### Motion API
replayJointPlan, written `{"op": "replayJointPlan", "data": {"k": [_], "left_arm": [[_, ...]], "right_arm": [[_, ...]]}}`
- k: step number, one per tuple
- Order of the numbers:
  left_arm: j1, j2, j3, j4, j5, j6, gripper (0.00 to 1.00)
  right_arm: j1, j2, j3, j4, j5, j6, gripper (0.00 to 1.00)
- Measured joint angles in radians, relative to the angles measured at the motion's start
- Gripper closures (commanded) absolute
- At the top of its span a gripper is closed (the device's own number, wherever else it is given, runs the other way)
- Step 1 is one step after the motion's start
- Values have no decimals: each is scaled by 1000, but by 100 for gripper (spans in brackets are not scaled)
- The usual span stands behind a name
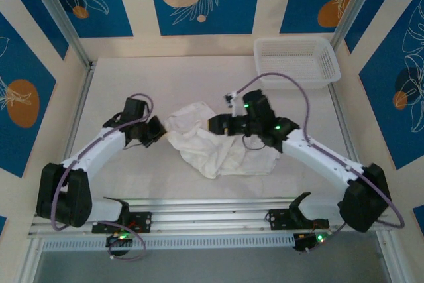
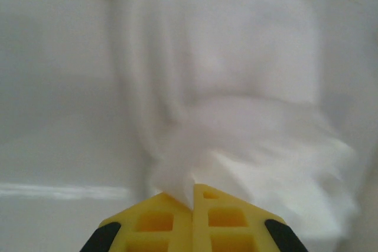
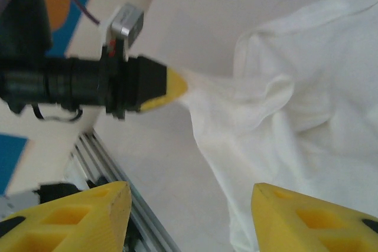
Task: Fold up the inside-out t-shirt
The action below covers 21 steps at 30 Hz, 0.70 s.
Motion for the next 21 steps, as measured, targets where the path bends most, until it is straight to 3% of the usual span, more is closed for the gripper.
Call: {"op": "replayJointPlan", "data": {"k": [5, 9, 14, 21], "left_arm": [[145, -6, -136, -60, -135, 32, 73], [163, -106, -148, -105, -220, 64, 49], [121, -288, -122, -109, -241, 171, 42], [-40, -210, -16, -109, -167, 296, 36]], "right_arm": [[152, 269, 115, -55, 151, -32, 43], [152, 389, 148, -124, 260, -31, 43], [135, 413, 152, -210, 361, -61, 43], [134, 399, 156, -238, 426, -107, 43]]}}
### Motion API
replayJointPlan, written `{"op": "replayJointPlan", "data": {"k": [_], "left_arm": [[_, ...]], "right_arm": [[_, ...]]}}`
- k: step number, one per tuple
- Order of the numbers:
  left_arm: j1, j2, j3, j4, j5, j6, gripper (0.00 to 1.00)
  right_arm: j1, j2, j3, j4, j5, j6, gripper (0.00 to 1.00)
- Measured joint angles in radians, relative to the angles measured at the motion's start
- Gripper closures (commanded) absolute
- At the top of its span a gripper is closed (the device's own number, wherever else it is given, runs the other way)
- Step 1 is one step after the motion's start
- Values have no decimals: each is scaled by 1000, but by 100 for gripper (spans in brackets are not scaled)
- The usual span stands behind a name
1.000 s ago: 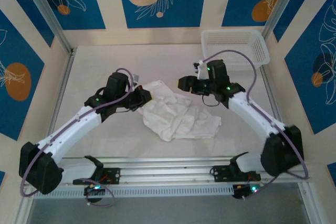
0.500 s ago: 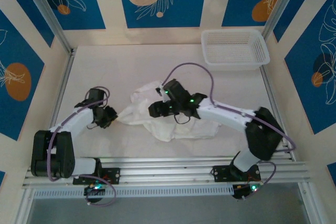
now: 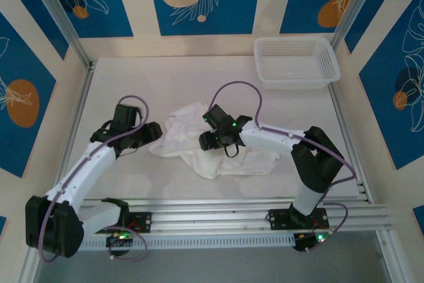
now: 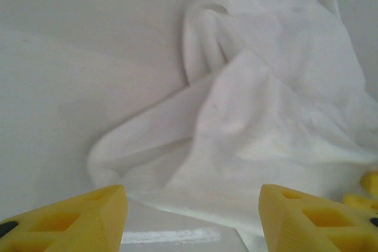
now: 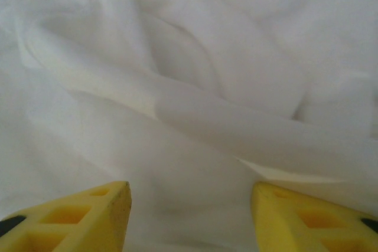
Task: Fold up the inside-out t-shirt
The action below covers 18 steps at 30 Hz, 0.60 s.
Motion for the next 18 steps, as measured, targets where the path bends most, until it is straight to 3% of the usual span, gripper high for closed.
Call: {"op": "replayJointPlan", "data": {"k": [3, 6, 10, 12, 14, 15, 18], "left_arm": [[-3, 23, -3, -6, 10, 31, 23], [-3, 48, 2, -7, 38, 77, 21], [-19, 224, 57, -2, 41, 128, 23], [-32, 304, 69, 3, 25, 138, 30], [-40, 368, 79, 12, 22, 135, 43], [-41, 390, 86, 17, 26, 136, 52], [-41, 457, 118, 50, 49, 107, 95]], "right_arm": [[-20, -34, -2, -22, 11, -9, 45], [-37, -92, -29, 15, -26, -36, 44], [10, -97, -42, 70, -92, -47, 41], [40, -60, -42, 84, -108, -35, 42], [64, -14, -43, 85, -121, -15, 49], [69, 2, -48, 88, -120, -7, 56], [64, 29, -80, 82, -101, 7, 85]]}}
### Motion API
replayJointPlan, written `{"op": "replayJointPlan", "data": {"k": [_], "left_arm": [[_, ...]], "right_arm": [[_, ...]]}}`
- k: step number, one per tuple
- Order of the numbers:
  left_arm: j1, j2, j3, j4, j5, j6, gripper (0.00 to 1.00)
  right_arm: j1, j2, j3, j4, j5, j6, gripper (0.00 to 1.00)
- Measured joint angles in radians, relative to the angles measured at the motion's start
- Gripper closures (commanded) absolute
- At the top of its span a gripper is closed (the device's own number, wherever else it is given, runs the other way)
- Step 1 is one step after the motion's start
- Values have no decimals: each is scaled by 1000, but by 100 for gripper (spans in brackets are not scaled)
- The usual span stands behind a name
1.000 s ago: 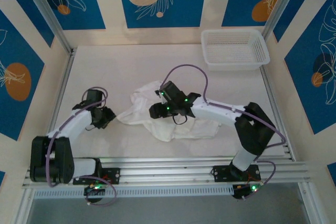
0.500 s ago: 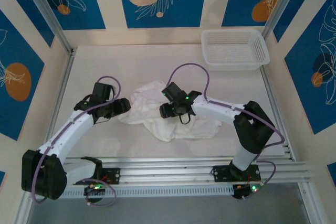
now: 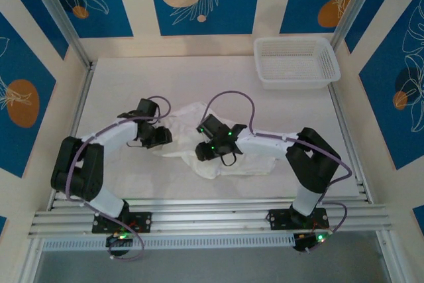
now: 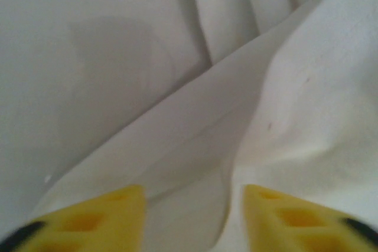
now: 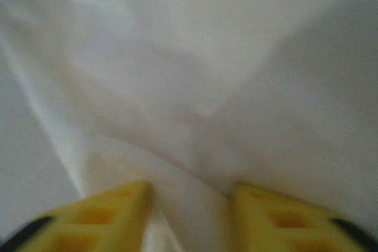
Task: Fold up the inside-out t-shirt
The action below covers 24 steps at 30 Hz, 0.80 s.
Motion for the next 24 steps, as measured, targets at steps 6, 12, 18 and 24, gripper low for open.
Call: {"op": "replayJointPlan", "data": {"k": [6, 12, 18, 24], "left_arm": [[27, -3, 19, 33, 5, -62, 100], [66, -61, 19, 51, 50, -111, 99], [93, -42, 10, 80, 64, -145, 57], [159, -122, 6, 51, 37, -146, 51]], "right_arm": [[-81, -43, -94, -16, 37, -22, 92], [-174, -178, -187, -15, 0, -131, 77], [-155, -324, -199, -55, -45, -206, 58], [-19, -441, -134, -4, -10, -299, 52]]}}
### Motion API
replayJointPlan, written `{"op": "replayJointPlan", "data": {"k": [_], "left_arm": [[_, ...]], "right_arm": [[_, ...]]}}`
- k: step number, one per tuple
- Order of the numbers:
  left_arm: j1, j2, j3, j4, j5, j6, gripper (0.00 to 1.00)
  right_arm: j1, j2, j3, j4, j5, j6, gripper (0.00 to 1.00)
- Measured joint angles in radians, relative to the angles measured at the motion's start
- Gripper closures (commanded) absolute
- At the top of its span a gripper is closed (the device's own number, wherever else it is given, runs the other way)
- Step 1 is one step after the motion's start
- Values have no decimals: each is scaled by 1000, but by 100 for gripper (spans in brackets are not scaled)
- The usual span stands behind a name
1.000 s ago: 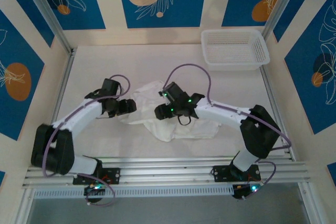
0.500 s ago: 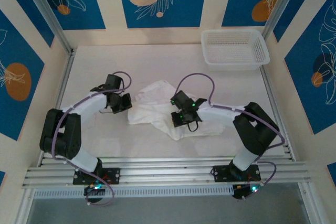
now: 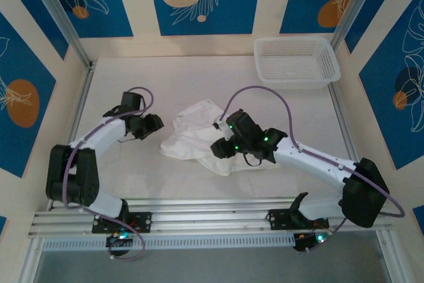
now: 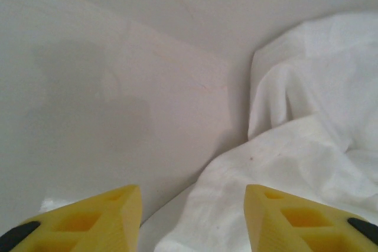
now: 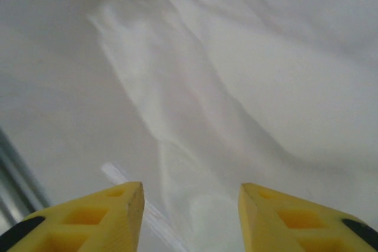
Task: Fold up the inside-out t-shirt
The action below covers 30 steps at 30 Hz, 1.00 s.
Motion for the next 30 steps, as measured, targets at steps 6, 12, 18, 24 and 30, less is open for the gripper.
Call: {"op": "replayJointPlan", "data": {"k": [6, 12, 18, 24, 30], "left_arm": [[15, -319, 30, -117, -82, 21, 50], [16, -605, 109, -243, -166, 92, 50], [16, -681, 113, -359, -177, 140, 50], [16, -671, 69, -402, -181, 151, 50], [16, -665, 68, -404, -181, 151, 50]], "right_arm": [[132, 212, 208, 134, -35, -48, 64], [139, 583, 469, 160, -120, -37, 77], [128, 853, 663, 70, -183, -32, 77], [122, 967, 786, 3, -203, 2, 74], [123, 983, 793, -25, -204, 17, 72]]}}
